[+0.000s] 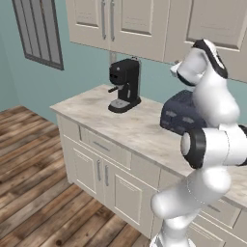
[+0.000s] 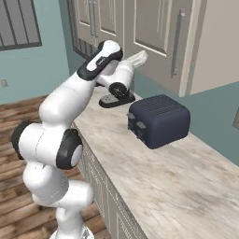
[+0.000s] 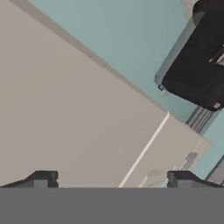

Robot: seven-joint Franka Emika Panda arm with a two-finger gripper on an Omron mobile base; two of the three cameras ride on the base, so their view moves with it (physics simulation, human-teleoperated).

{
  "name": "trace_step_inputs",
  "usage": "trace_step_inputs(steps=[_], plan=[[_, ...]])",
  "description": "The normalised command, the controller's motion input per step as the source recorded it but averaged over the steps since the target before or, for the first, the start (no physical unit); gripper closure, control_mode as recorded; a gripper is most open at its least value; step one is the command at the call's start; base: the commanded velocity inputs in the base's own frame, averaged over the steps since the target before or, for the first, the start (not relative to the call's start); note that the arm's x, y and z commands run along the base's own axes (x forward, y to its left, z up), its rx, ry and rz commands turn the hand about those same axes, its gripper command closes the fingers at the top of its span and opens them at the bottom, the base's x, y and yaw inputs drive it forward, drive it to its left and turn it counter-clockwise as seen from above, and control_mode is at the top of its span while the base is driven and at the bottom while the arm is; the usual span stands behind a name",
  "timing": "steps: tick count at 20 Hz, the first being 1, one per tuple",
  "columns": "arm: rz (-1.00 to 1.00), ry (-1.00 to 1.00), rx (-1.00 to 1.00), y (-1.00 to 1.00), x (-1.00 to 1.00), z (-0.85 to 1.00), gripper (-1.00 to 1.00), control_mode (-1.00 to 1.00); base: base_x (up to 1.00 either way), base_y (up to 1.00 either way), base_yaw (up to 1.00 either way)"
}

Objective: Open the cabinet and move the ladle to the pot. Then close the cabinet.

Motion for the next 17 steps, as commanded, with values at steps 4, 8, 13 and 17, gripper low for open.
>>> trace_step_inputs(steps=[4,8,13,17], plan=[[0.01,-0.36,0.31,-1.0,1.0,0.02,-1.0,-1.0,0.0,0.0,0.0],[0.01,-0.05,0.38,-1.0,1.0,0.0,-1.0,-1.0,0.0,0.0,0.0],[0.01,0.01,0.4,-0.97,0.49,0.02,-1.0,-1.0,0.0,0.0,0.0],[0.0,0.0,0.3,-0.78,0.06,0.07,-1.0,-1.0,0.0,0.0,0.0]])
